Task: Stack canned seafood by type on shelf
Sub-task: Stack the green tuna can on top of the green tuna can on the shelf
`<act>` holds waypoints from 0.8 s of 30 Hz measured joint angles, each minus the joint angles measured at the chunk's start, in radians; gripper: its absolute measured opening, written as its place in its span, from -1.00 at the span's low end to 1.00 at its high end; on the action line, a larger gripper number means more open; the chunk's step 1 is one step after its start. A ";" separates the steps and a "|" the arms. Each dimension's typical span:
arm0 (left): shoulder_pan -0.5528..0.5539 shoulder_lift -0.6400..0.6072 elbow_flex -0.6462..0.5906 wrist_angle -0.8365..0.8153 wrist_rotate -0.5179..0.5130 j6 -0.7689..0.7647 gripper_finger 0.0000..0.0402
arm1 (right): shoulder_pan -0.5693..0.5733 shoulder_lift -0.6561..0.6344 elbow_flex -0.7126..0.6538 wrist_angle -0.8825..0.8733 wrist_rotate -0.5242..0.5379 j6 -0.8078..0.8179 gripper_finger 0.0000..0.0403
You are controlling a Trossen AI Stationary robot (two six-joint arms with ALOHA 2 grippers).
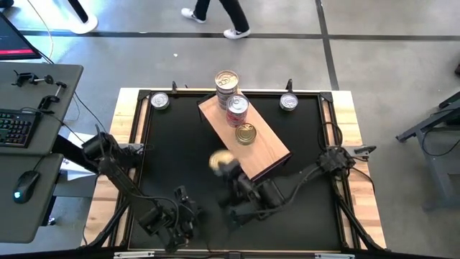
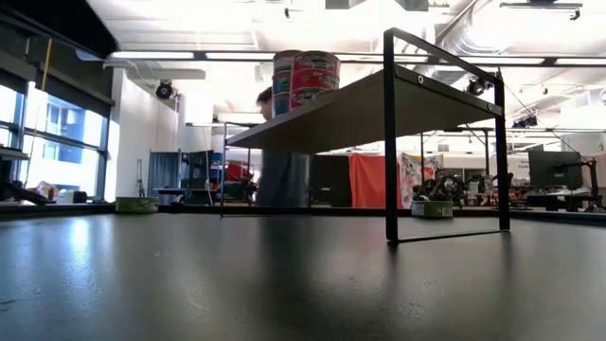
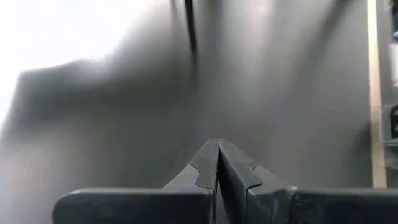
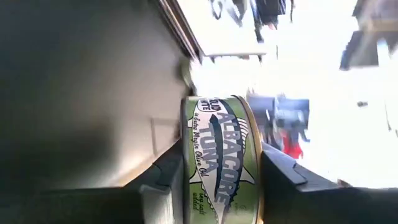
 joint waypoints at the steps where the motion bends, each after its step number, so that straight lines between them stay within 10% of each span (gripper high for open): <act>1: 0.008 0.000 0.000 -0.009 -0.008 0.023 -1.00 | -0.008 0.000 0.000 -0.033 0.023 0.041 -0.41; 8: 0.041 0.000 0.000 -0.071 -0.108 0.115 -1.00 | -0.044 0.001 -0.059 -0.309 0.215 0.303 -0.41; 24: 0.081 0.000 0.000 -0.096 -0.149 0.004 -1.00 | -0.078 -0.074 -0.320 -0.461 0.215 0.746 -0.37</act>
